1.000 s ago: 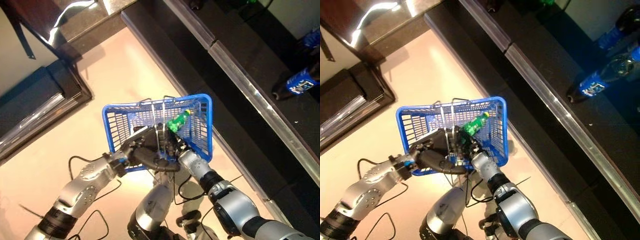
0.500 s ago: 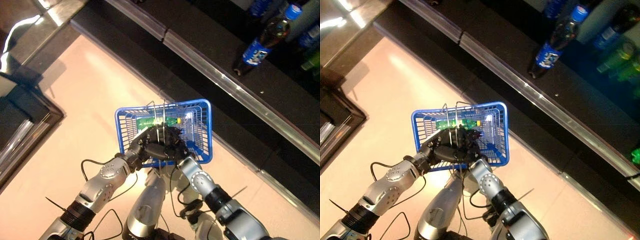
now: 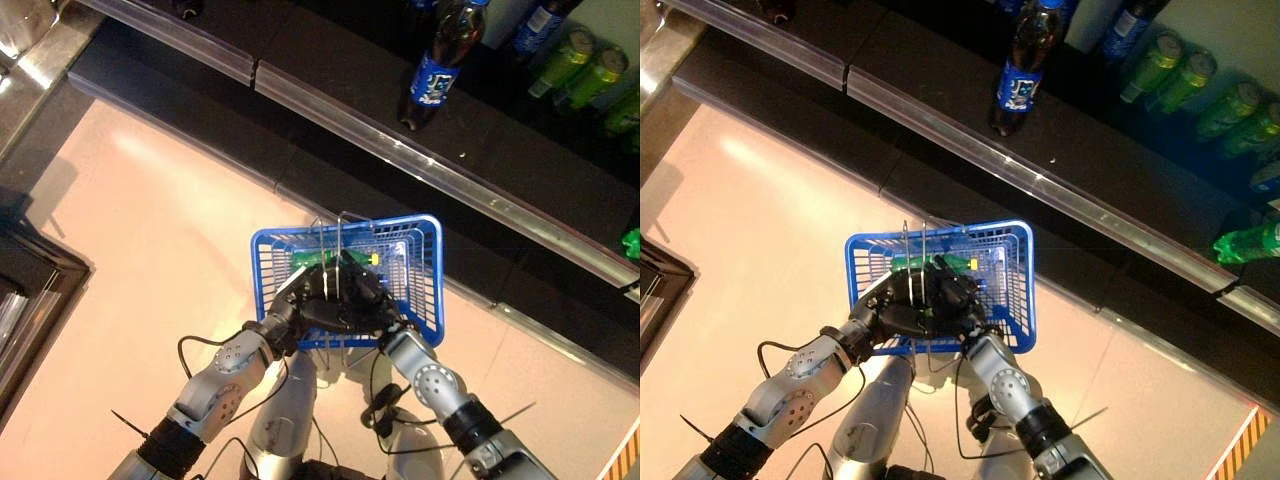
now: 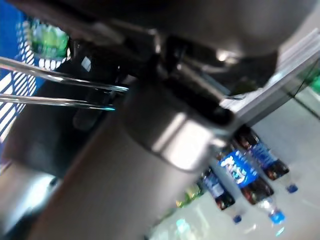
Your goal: Pick up the drink and place into the basket.
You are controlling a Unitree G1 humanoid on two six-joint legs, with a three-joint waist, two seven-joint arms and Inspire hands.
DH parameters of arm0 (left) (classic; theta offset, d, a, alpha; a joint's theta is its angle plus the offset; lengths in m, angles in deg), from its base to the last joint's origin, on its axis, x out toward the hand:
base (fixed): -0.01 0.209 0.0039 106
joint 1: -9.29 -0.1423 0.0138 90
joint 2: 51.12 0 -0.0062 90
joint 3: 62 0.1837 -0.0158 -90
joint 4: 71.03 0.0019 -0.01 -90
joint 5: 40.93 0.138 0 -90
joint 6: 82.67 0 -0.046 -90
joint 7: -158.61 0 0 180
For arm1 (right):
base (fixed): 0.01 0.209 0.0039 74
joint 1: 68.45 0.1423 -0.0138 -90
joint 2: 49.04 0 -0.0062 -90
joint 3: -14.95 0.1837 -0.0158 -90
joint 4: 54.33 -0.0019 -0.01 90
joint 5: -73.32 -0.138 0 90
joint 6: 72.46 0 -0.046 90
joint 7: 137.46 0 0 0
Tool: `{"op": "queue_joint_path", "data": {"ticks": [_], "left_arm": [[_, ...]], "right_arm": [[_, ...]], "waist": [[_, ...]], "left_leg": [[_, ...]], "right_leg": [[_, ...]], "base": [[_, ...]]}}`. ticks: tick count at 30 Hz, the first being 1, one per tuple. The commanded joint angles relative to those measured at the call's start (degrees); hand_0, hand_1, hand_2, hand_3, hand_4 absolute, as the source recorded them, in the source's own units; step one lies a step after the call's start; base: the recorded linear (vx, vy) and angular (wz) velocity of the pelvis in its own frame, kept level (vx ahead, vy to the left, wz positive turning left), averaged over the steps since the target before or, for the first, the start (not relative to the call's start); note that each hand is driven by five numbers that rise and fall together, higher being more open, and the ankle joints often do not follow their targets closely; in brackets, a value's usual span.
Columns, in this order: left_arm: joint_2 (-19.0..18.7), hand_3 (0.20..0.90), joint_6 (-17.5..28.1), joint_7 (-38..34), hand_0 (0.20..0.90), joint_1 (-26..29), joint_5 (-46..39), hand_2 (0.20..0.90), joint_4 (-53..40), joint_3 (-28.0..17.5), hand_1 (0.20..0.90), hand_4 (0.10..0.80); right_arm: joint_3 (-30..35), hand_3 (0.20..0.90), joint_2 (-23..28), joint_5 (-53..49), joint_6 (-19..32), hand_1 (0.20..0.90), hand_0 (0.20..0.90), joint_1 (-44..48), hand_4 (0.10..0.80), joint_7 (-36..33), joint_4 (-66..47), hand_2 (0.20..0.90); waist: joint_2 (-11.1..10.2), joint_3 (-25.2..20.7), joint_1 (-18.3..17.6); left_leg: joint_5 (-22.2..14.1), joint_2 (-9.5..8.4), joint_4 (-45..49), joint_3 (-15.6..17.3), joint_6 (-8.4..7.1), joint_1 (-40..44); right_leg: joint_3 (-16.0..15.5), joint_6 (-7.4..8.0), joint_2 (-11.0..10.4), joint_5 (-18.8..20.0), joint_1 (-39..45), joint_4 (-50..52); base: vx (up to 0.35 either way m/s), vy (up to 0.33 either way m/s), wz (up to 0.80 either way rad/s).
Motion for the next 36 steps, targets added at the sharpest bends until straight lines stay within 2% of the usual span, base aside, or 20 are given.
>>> {"op": "queue_joint_path", "data": {"ticks": [1,2,3,5,7,9,14,18,23,25,30,34,36], "left_arm": [[6.95,0.200,23.65,3.44,0.300,9.51,-1.20,0.300,-19.53,-9.23,0.300,0.100],[7.10,0.200,23.78,3.04,0.300,9.00,-1.35,0.300,-19.30,-9.37,0.300,0.100],[5.35,0.200,24.49,7.05,0.300,5.77,-5.74,0.300,-18.90,-12.80,0.300,0.100],[2.69,0.200,24.87,20.41,0.300,-2.71,-17.10,0.300,-16.53,-22.03,0.300,0.100],[2.58,0.200,21.12,29.91,0.300,-9.39,-25.24,0.300,-15.79,-29.78,0.300,0.100],[3.84,0.200,17.81,35.12,0.300,-14.17,-28.41,0.300,-15.98,-33.77,0.300,0.100],[5.36,0.200,14.16,35.34,0.300,-16.28,-28.80,0.300,-15.71,-34.88,0.300,0.100],[6.21,0.200,13.46,33.35,0.300,-16.80,-26.46,0.300,-13.92,-34.56,0.300,0.100],[7.96,0.200,13.80,30.45,0.300,-18.95,-23.66,0.300,-8.66,-34.60,0.300,0.100],[8.98,0.200,14.85,28.37,0.300,-20.43,-22.35,0.300,-4.00,-34.60,0.300,0.100],[10.63,0.200,16.21,25.34,0.300,-21.85,-21.47,0.300,5.58,-34.99,0.300,0.100],[12.41,0.200,18.03,23.72,0.300,-21.96,-21.42,0.300,17.97,-36.82,0.300,0.100],[13.21,0.200,17.73,20.39,0.300,-21.03,-21.31,0.300,25.28,-37.54,0.300,0.100]], "right_arm": [[0.00,0.900,-2.03,2.57,0.45,0.900,0.900,-1.18,0.800,6.69,-9.53,0.900],[0.00,0.900,-1.72,2.39,0.30,0.900,0.900,-1.96,0.800,6.68,-10.13,0.900],[1.58,0.900,-1.20,2.31,-0.81,0.900,0.900,-3.48,0.800,7.57,-10.61,0.900],[6.70,0.900,0.39,2.40,-2.64,0.900,0.900,-7.69,0.800,11.73,-10.47,0.900],[10.83,0.900,-0.55,4.21,-3.58,0.900,0.900,-10.81,0.800,13.97,-10.08,0.900],[12.76,0.900,-1.91,5.06,-3.14,0.900,0.900,-13.17,0.800,13.86,-10.59,0.900],[13.46,0.900,-3.86,4.04,-1.14,0.900,0.900,-14.60,0.800,10.63,-11.29,0.900],[14.03,0.900,-4.98,4.52,-0.49,0.900,0.900,-17.10,0.800,12.00,-11.32,0.900],[14.97,0.900,-4.36,5.22,-2.77,0.900,0.900,-21.11,0.800,14.54,-10.06,0.900],[15.87,0.900,-3.63,6.34,-4.66,0.900,0.900,-23.12,0.800,16.38,-8.24,0.900],[17.26,0.900,-3.18,11.06,-5.33,0.900,0.900,-25.22,0.800,17.98,-2.67,0.900],[18.95,0.900,-1.90,21.17,-4.73,0.900,0.900,-26.41,0.800,17.57,5.73,0.900],[19.72,0.900,-1.51,26.73,-4.09,0.900,0.900,-26.18,0.800,16.48,11.89,0.900]], "waist": [[-0.08,-7.07,-0.42],[-0.23,-7.54,-0.75],[-0.18,-7.96,-0.73],[0.47,-8.69,-0.25],[0.96,-9.45,0.43],[1.05,-10.22,1.28],[0.61,-12.42,2.04],[0.24,-15.16,1.16],[0.21,-19.86,-0.59],[0.56,-22.21,-1.90],[1.32,-25.14,-3.90],[2.10,-27.49,-6.01],[2.27,-28.56,-7.17]], "left_leg": [[1.49,0.90,-3.23,1.96,3.71,4.27],[1.62,1.01,-3.51,2.00,3.72,4.51],[1.36,1.16,-3.84,2.30,3.46,5.17],[1.32,1.16,-4.43,2.37,3.24,5.80],[1.20,0.94,-4.89,2.04,3.19,6.31],[1.04,0.77,-5.34,1.28,3.08,6.94],[1.51,0.97,-7.76,-0.23,2.75,9.46],[2.28,1.42,-9.97,-0.33,2.63,10.95],[3.21,2.38,-13.66,0.74,2.20,13.83],[3.83,2.90,-16.15,1.75,2.03,15.57],[4.60,3.94,-19.47,3.94,1.51,18.31],[4.47,4.83,-20.48,5.78,0.87,19.40],[4.15,5.29,-20.48,6.76,0.46,19.64]], "right_leg": [[1.65,-2.24,-0.94,7.36,-0.28,0.49],[1.78,-2.19,-0.68,7.66,-0.07,-0.16],[2.12,-2.27,-0.45,7.24,0.40,-0.48],[2.04,-2.30,-0.52,7.20,1.08,-1.39],[1.86,-2.18,-0.62,7.38,1.70,-2.24],[1.67,-2.09,-0.40,7.54,2.83,-3.41],[1.82,-1.83,0.66,8.40,5.74,-6.38],[2.41,-1.44,1.28,9.53,6.92,-8.79],[4.00,-0.81,1.96,10.93,8.43,-12.25],[5.17,-0.57,2.37,11.51,9.33,-14.74],[6.80,-0.32,2.86,12.64,10.63,-18.17],[7.95,-0.36,3.43,13.45,11.27,-20.71],[8.48,-0.57,3.69,13.85,11.48,-21.68]], "base": [[0.016,-0.038,-0.19],[0.017,-0.021,-0.22],[0.011,0.003,-0.17],[-0.005,0.017,-0.10],[-0.011,-0.004,-0.07],[-0.003,-0.061,0.02],[0.001,-0.075,0.11],[-0.023,-0.038,0.04],[-0.006,-0.008,0.01],[-0.044,-0.001,-0.06],[-0.047,-0.008,-0.14],[-0.051,-0.028,-0.22],[-0.046,-0.053,-0.27]]}}
